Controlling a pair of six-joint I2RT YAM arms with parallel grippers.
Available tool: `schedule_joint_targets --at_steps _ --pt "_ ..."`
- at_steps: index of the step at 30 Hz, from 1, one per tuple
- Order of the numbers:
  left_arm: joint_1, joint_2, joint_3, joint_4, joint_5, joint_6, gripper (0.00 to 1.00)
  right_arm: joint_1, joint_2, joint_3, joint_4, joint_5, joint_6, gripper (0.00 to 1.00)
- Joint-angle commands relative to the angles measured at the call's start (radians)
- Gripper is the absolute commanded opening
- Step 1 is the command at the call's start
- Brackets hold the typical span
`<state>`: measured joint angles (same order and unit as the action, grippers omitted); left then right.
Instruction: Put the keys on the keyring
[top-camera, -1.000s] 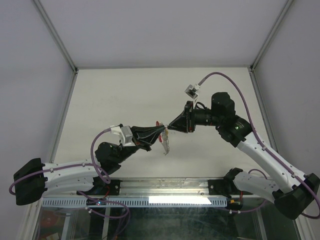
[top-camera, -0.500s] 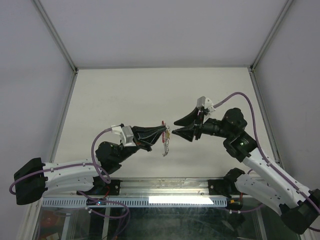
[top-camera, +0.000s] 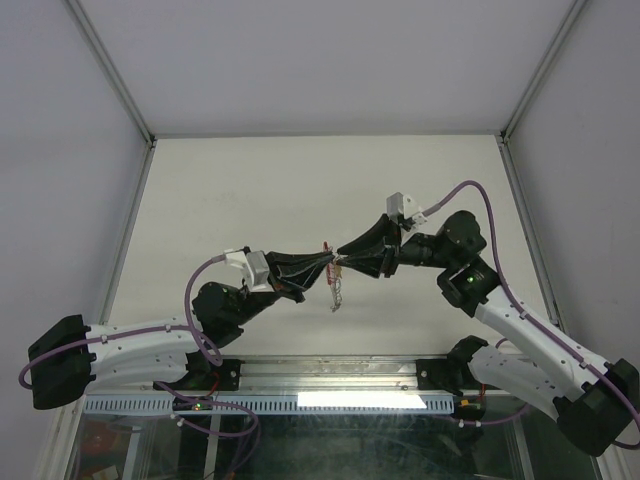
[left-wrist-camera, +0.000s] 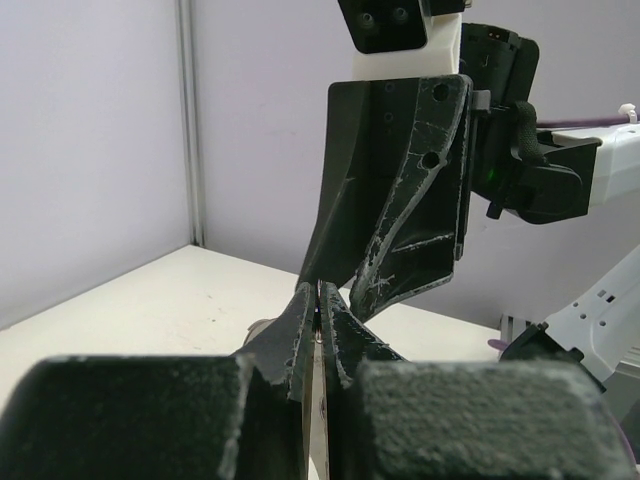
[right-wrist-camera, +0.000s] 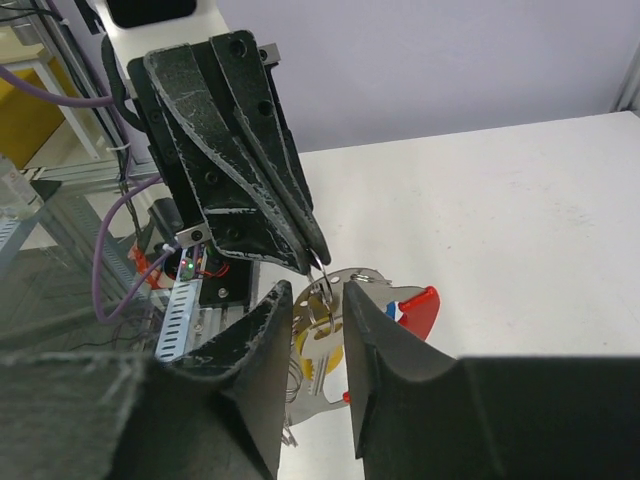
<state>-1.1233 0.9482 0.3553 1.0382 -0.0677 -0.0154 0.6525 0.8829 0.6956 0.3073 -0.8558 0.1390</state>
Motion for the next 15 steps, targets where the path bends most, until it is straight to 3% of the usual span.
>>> schedule_joint_targets --at_steps 1,11,15 --pt "0.013 0.001 0.047 0.054 0.032 -0.021 0.0 0.005 0.0 0.027 0.078 -0.043 0.02 0.26" --pt "0.013 0.009 0.054 0.056 0.04 -0.021 0.0 0.006 0.015 0.028 0.071 -0.052 0.024 0.16" --pt "0.013 0.01 0.055 0.056 0.039 -0.022 0.0 0.006 0.014 0.041 0.048 -0.057 0.009 0.01"
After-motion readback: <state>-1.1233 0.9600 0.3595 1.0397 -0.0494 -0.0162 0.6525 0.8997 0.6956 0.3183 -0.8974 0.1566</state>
